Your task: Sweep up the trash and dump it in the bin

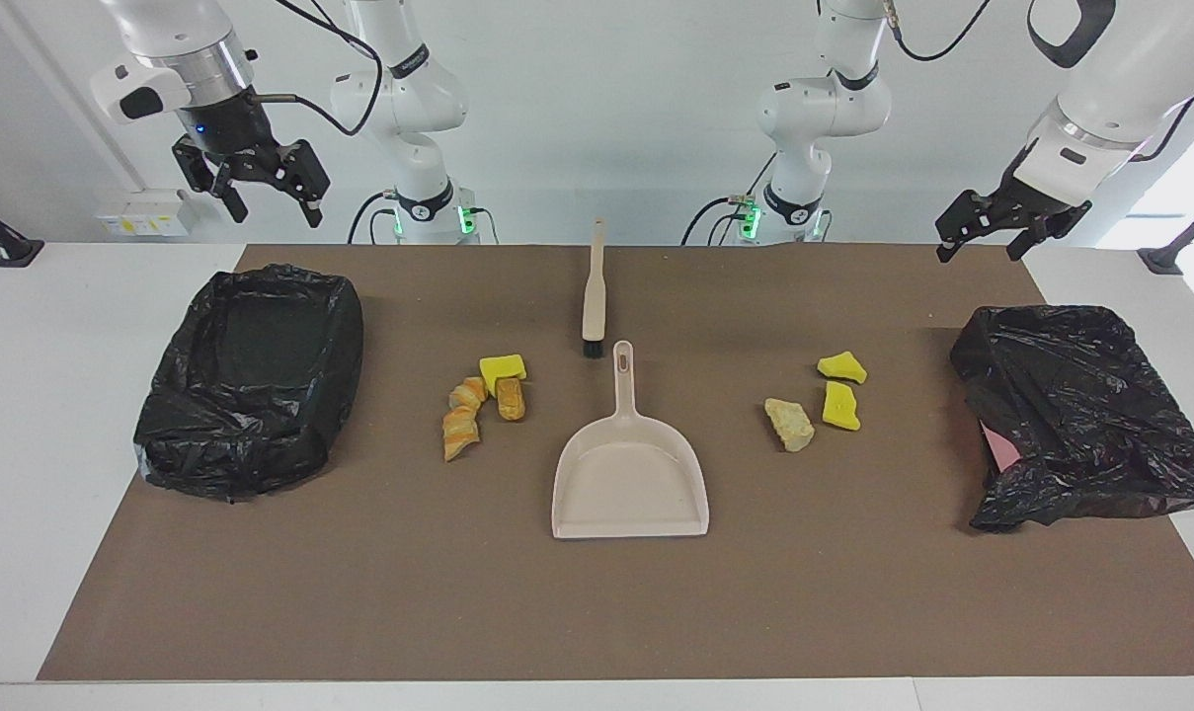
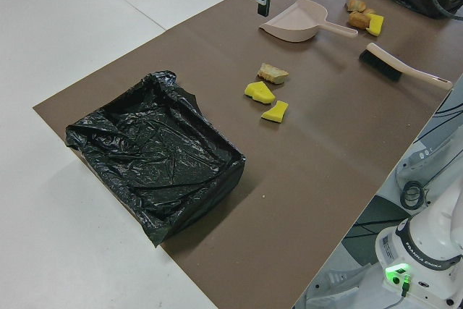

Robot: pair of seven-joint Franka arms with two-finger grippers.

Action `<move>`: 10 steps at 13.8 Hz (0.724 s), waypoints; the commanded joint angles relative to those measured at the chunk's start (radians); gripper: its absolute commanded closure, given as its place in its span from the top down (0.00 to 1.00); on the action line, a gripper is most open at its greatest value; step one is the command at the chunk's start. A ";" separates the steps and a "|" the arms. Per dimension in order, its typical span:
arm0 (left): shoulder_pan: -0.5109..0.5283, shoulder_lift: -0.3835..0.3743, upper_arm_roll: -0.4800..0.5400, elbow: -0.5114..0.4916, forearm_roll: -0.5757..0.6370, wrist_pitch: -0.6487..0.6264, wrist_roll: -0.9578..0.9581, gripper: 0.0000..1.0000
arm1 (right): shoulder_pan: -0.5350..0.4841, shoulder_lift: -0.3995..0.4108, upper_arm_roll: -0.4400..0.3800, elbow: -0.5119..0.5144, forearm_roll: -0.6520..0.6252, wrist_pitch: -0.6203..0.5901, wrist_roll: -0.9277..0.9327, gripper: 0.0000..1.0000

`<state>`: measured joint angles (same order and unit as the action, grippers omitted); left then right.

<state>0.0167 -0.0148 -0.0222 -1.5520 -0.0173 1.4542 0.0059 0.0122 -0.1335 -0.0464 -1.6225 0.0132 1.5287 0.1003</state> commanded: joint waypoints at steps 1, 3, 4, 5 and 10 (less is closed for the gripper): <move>-0.010 -0.022 0.004 -0.025 0.011 0.002 -0.003 1.00 | -0.011 -0.012 0.005 -0.014 0.002 0.002 0.006 1.00; -0.017 -0.027 0.001 -0.030 0.010 -0.009 -0.003 1.00 | -0.011 -0.012 0.005 -0.014 0.002 0.001 0.006 1.00; -0.017 -0.030 -0.002 -0.033 0.008 -0.014 -0.001 1.00 | -0.011 -0.012 0.005 -0.014 0.002 -0.002 0.006 1.00; -0.017 -0.031 -0.005 -0.040 0.007 -0.024 -0.001 1.00 | -0.011 -0.014 0.005 -0.016 0.002 -0.004 0.006 1.00; -0.010 -0.037 -0.007 -0.042 -0.001 -0.057 0.002 1.00 | -0.011 -0.014 0.005 -0.020 0.002 -0.005 0.006 1.00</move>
<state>0.0074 -0.0223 -0.0314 -1.5628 -0.0182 1.4055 0.0059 0.0111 -0.1335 -0.0464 -1.6262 0.0132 1.5280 0.1003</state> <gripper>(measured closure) 0.000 0.000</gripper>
